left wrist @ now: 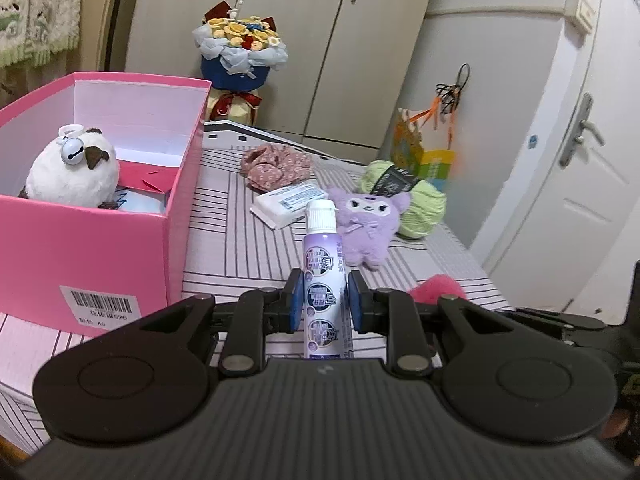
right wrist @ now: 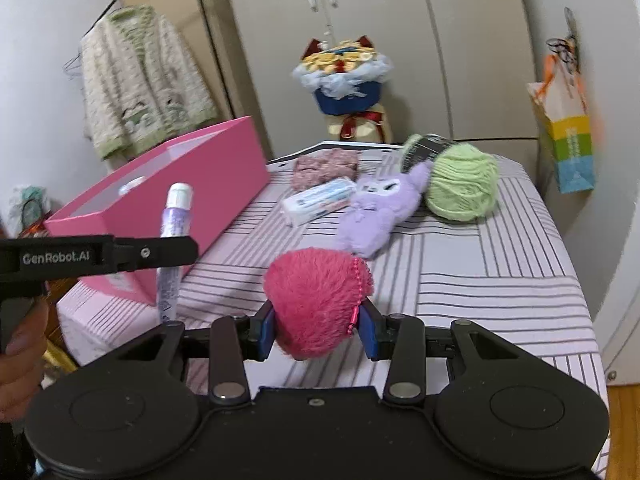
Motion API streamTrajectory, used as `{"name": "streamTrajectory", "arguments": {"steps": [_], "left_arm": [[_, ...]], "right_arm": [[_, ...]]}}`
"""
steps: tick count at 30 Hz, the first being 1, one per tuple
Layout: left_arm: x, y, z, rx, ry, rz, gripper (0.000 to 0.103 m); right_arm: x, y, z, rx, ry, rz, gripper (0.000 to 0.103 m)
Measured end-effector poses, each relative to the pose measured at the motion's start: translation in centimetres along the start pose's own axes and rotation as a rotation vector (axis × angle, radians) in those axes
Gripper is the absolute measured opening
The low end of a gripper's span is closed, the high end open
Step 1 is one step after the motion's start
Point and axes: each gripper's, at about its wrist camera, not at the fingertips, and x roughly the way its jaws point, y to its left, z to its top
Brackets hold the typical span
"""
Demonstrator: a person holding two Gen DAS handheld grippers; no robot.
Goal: Organize soft objects
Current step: 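Lift the pom-pom and toothpaste tube and carry both over the pink box, then release the pom-pom from the right gripper while the left gripper drops the toothpaste into the box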
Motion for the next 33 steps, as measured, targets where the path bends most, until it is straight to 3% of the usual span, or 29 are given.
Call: {"name": "streamTrajectory", "arguments": {"steps": [7, 16, 25, 33], "left_arm": [[-2.8, 0.7, 1.0, -0.016, -0.007, -0.082, 0.022], [-7.2, 2.8, 3.3, -0.031, -0.053, -0.129, 0.022], [-12.3, 5.2, 5.9, -0.009, -0.149, -0.037, 0.022], [-13.2, 8.9, 8.7, -0.019, -0.162, 0.090, 0.022]], "right_arm": [[-2.1, 2.8, 1.8, -0.115, 0.045, 0.057, 0.046], [-4.0, 7.5, 4.6, -0.232, 0.064, 0.159, 0.046], [-3.7, 12.5, 7.7, -0.332, 0.017, 0.246, 0.046], [-0.1, 15.2, 10.5, -0.331, -0.050, 0.315, 0.046]]}}
